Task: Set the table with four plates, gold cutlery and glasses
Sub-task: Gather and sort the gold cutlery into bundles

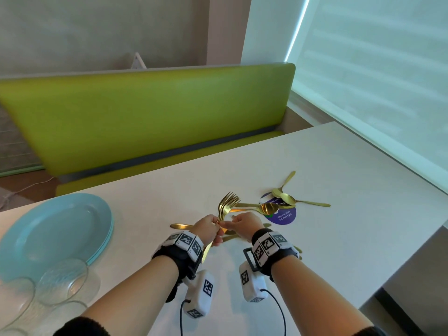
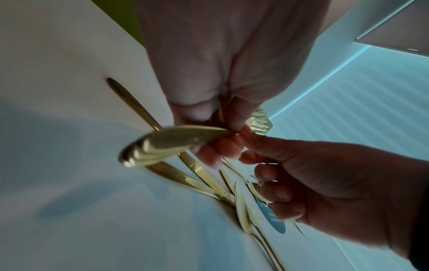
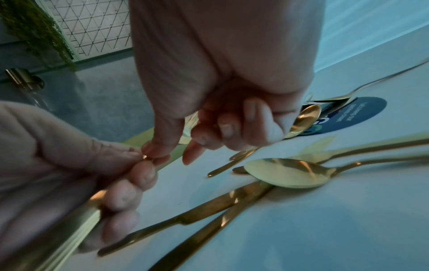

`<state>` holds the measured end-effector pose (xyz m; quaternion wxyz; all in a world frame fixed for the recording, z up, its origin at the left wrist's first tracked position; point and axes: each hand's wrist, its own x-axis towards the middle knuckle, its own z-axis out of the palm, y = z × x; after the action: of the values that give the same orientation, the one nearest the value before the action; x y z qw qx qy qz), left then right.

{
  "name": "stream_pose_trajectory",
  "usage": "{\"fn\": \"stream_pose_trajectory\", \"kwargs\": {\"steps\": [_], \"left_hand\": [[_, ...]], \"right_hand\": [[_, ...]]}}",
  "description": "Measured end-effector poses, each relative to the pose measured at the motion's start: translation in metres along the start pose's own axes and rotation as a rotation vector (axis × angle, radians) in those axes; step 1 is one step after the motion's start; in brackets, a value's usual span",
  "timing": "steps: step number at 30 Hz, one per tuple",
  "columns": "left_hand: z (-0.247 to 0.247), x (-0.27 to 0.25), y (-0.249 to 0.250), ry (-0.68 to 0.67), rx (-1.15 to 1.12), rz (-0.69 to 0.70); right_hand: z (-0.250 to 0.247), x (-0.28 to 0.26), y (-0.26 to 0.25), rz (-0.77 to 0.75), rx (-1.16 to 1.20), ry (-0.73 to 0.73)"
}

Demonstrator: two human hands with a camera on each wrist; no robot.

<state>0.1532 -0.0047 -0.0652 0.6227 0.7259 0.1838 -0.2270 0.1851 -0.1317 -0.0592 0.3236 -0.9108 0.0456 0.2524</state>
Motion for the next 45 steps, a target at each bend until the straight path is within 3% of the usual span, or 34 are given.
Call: {"fn": "stream_pose_trajectory", "kwargs": {"steps": [3, 9, 12, 17, 21, 31, 36, 41, 45], "left_hand": [[0.0, 0.005, -0.001, 0.044, 0.001, 0.004], [-0.012, 0.013, -0.004, 0.128, -0.022, -0.003], [-0.017, 0.019, -0.005, 0.163, -0.047, -0.011], [-0.021, 0.025, -0.007, 0.166, -0.083, -0.035], [-0.02, 0.028, -0.006, 0.145, -0.102, -0.05], [-0.022, 0.031, -0.007, 0.129, -0.114, -0.045], [-0.024, 0.03, -0.007, 0.155, -0.172, -0.047], [-0.024, 0.028, -0.006, 0.149, -0.179, -0.039], [-0.021, 0.024, -0.002, 0.127, -0.208, -0.032]], "right_hand": [[-0.011, -0.001, 0.008, -0.006, 0.017, 0.036], [-0.044, 0.007, 0.037, 0.121, 0.008, 0.16], [-0.054, 0.015, 0.046, 0.181, -0.123, 0.189], [-0.052, 0.02, 0.056, 0.306, -0.522, 0.079], [-0.04, 0.026, 0.064, 0.312, -0.734, -0.031], [-0.03, 0.029, 0.063, 0.262, -0.74, -0.061], [-0.035, 0.02, 0.042, 0.173, -0.485, -0.098], [-0.037, 0.013, 0.014, 0.05, 0.086, -0.127], [-0.02, 0.013, 0.004, 0.07, 0.396, -0.158]]}}
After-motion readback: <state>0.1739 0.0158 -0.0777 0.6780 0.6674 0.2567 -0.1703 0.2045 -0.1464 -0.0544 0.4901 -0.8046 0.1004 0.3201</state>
